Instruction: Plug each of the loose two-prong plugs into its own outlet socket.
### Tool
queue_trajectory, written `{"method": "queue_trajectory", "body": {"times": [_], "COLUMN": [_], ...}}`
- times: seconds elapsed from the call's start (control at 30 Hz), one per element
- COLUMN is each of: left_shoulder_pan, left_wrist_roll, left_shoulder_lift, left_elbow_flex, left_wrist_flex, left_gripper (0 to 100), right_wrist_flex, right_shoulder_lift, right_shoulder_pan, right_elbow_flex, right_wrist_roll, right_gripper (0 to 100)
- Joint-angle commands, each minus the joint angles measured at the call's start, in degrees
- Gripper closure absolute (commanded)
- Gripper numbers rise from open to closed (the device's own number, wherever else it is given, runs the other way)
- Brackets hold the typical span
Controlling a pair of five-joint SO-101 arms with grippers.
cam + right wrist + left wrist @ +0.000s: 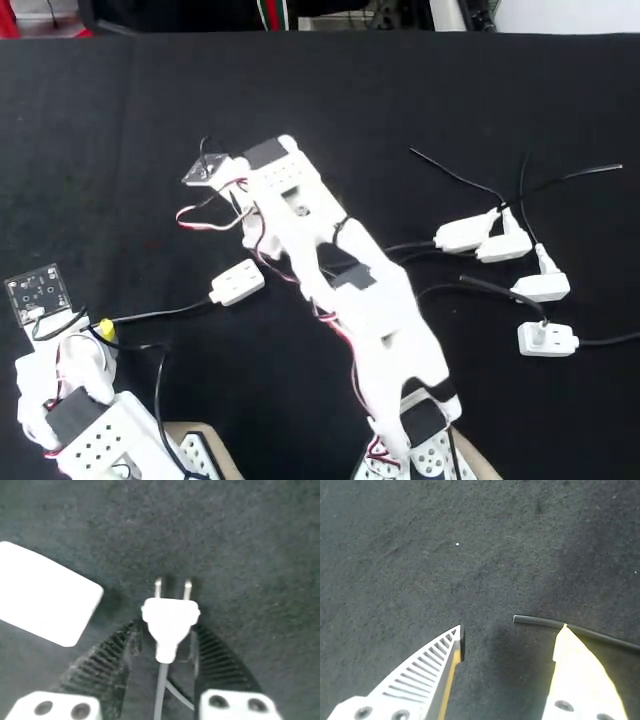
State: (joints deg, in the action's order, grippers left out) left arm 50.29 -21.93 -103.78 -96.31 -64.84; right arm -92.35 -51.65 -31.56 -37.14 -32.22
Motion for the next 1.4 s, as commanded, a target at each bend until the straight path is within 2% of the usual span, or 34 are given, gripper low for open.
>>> {"method": "queue_trajectory", "body": {"times": [0.0, 0.13, 0.2, 0.33, 0.63, 0.77, 0.9, 1.03, 1.2, 1.37], "left_shoulder_pan": [-0.57, -0.57, -0.57, -0.66, -0.66, -0.66, -0.66, -0.66, -0.66, -0.75], "left_wrist_roll": [0.09, 0.09, 0.09, 0.09, 0.09, 0.09, 0.09, 0.09, -0.79, -1.58], "left_shoulder_lift": [-0.35, -0.35, -0.35, -0.35, -0.35, -0.35, -0.35, -0.35, -0.35, -0.35], "left_elbow_flex": [-1.1, -1.1, -1.1, -1.1, -1.1, -1.1, -1.1, -1.1, -1.01, -1.01], "left_wrist_flex": [-0.09, -0.09, -0.09, -0.09, -0.09, -0.09, -0.09, -0.09, -0.09, -0.18], "left_gripper": [71, 71, 71, 71, 71, 71, 71, 71, 71, 71], "right_wrist_flex": [-6.59, -8.88, -8.88, -8.88, -8.79, -7.91, 0.18, 6.51, 6.95, 6.77], "right_shoulder_lift": [-4.09, -3.91, -2.59, 4.09, 29.76, 38.46, 41.71, 39.96, 38.64, 43.21], "right_shoulder_pan": [0.35, 1.14, 1.32, 1.32, 7.3, 6.33, 2.81, -0.97, -1.58, 1.32], "right_elbow_flex": [-10.59, -13.05, -10.95, -1.36, 19.21, 33.71, 46.2, 52.62, 53.14, 53.32], "right_wrist_roll": [-0.79, -3.16, -10.64, -24.35, -37.1, -44.31, -46.59, -48.18, -48.18, -45.27], "right_gripper": [98.8, 98.6, 98.6, 98.6, 98.6, 98.6, 98.5, 96.3, 85.7, 85.1]}}
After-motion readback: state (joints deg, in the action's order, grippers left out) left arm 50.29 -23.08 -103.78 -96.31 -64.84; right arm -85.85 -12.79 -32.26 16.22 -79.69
